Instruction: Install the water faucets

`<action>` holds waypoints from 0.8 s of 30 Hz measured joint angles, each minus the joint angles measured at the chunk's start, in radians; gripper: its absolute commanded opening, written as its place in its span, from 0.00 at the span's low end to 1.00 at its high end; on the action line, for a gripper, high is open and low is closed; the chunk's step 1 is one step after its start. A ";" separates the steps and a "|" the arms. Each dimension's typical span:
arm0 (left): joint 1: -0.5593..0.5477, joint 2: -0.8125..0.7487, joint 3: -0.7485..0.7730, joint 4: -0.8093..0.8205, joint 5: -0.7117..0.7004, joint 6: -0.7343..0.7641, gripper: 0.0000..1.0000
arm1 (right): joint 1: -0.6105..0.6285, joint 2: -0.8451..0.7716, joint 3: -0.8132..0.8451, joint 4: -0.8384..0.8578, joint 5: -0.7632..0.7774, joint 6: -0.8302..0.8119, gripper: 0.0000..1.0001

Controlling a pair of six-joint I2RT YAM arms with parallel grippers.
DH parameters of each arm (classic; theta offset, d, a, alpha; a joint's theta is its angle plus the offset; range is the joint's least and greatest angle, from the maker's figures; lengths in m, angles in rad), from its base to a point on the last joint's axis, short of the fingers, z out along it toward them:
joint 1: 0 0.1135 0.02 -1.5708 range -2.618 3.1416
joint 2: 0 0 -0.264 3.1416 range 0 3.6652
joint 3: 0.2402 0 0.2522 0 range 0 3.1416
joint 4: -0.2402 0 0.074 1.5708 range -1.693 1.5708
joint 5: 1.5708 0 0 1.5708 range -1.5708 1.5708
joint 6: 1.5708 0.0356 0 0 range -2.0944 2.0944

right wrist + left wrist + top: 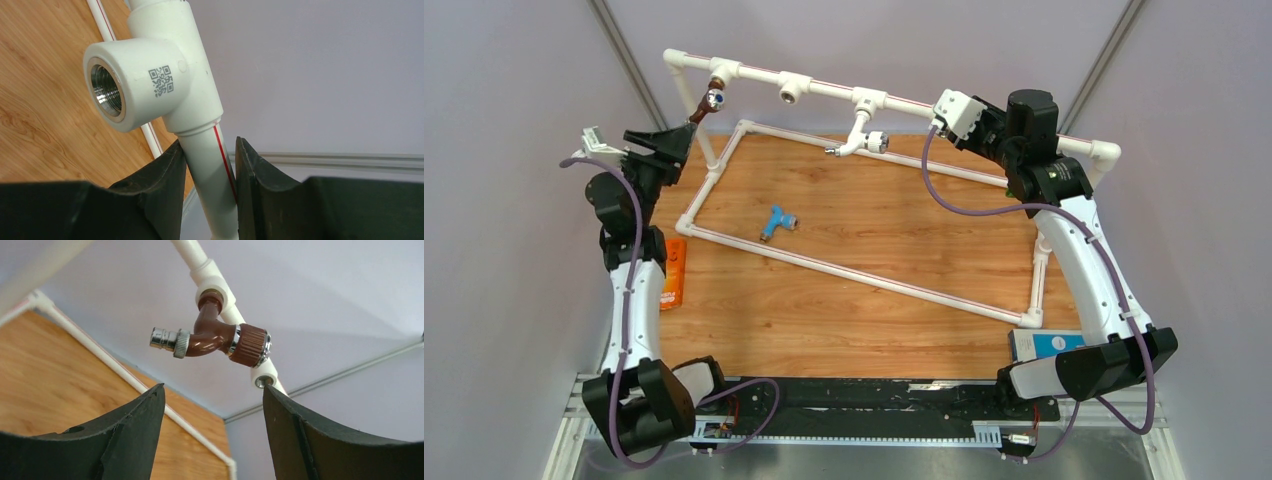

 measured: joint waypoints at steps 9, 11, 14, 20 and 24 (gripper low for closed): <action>-0.010 0.046 0.069 -0.199 -0.037 -0.381 0.78 | 0.000 0.000 0.000 0.000 0.000 0.000 0.00; -0.022 0.067 0.082 -0.219 -0.048 -0.430 0.78 | 0.000 0.000 0.000 0.000 0.000 0.000 0.00; -0.043 0.105 0.101 -0.222 -0.063 -0.483 0.79 | 0.000 0.000 0.000 0.000 0.000 0.000 0.00; -0.093 0.159 0.138 -0.205 -0.107 -0.544 0.79 | 0.000 0.000 0.000 0.000 0.000 0.000 0.00; -0.116 0.181 0.164 -0.170 -0.139 -0.588 0.77 | 0.000 0.000 0.000 0.000 0.000 0.000 0.00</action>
